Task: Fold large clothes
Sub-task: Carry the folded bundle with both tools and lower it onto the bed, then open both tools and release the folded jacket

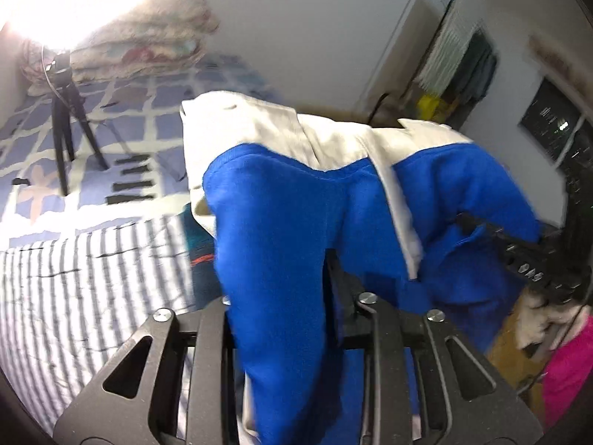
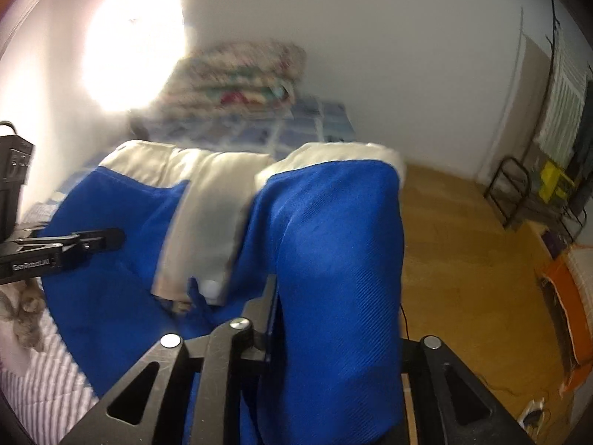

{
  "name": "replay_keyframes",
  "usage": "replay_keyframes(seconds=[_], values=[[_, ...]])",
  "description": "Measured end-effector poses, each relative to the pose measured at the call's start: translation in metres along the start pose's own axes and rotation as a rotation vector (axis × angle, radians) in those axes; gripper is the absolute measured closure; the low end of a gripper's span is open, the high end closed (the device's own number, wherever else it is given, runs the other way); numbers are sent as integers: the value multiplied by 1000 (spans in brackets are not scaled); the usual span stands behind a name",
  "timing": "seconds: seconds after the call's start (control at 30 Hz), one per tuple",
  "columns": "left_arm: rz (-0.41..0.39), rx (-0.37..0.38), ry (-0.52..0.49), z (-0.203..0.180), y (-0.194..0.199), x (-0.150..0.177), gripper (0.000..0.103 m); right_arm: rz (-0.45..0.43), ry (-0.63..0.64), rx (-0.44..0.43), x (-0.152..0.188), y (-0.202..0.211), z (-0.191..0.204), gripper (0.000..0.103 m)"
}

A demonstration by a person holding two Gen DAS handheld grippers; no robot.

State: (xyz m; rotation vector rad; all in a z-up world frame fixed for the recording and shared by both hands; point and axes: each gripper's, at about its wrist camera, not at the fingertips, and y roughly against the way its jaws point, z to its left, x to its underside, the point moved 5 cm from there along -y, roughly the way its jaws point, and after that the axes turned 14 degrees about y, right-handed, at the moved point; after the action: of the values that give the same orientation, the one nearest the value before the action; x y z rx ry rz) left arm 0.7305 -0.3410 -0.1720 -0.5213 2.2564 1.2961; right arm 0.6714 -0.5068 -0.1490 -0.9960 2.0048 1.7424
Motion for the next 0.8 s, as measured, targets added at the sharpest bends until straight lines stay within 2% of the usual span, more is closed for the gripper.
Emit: replay_keyframes(seconds=[0.07, 0.13, 0.2, 0.37, 0.5, 0.7, 0.8], values=[[56, -90, 9, 12, -20, 5, 61, 77, 1, 52, 12, -22, -5, 61], [36, -91, 62, 24, -22, 8, 50, 87, -16, 74, 21, -29, -8, 56], [14, -97, 65, 27, -19, 10, 47, 65, -41, 63, 24, -27, -11, 55], [4, -113, 47, 28, -7, 13, 47, 58, -46, 92, 25, -9, -12, 53], [-19, -116, 22, 19, 18, 17, 47, 39, -58, 115, 14, 10, -15, 51], [-72, -108, -19, 2, 78, 28, 47, 5, -74, 156, 15, 57, -12, 49], [-111, -110, -59, -10, 116, 36, 47, -40, -95, 147, 14, 96, -5, 48]])
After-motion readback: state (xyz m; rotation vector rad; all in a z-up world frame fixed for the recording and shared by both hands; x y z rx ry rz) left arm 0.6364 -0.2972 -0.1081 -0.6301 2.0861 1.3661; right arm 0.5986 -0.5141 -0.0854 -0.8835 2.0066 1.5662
